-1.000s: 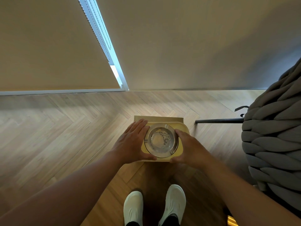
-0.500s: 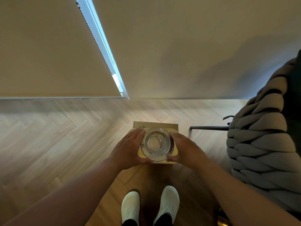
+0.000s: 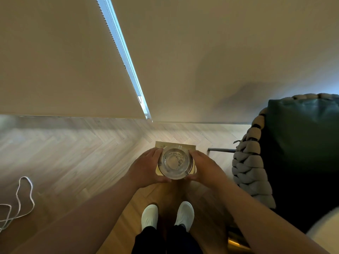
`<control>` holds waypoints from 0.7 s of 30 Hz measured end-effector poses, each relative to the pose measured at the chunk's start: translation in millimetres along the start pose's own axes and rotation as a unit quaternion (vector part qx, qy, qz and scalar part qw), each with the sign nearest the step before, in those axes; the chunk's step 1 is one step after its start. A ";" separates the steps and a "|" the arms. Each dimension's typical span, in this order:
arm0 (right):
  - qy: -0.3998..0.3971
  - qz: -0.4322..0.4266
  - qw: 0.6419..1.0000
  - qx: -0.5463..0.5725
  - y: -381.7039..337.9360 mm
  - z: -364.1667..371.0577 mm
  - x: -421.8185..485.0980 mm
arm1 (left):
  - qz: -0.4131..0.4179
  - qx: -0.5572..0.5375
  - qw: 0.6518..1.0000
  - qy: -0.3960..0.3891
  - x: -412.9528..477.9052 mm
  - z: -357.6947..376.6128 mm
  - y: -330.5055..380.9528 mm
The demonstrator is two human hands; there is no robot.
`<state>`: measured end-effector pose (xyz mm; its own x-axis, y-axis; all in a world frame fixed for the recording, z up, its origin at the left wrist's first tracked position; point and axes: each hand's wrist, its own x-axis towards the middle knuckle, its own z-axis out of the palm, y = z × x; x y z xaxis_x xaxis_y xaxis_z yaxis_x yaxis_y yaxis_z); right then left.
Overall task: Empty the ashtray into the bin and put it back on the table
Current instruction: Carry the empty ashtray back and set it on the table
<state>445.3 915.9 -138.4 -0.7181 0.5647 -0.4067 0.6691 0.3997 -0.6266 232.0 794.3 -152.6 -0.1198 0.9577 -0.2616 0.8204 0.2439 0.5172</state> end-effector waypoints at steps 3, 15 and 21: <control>0.008 -0.016 1.000 0.010 -28.9 -29.2 -23.0 | -0.005 -0.003 1.000 0.016 -13.4 -29.6 23.4; 0.034 -0.030 0.999 -0.015 -91.3 -84.6 -101.1 | 0.021 -0.056 0.998 0.011 -71.6 -109.2 102.0; 0.058 -0.037 0.998 -0.014 -91.1 -70.8 -128.4 | 0.014 -0.047 0.999 0.002 -96.6 -105.9 110.6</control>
<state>490.2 858.1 18.0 -0.7397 0.6118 -0.2802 0.6218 0.4623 -0.6321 275.1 744.9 16.1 -0.0994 0.9649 -0.2431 0.7676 0.2298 0.5983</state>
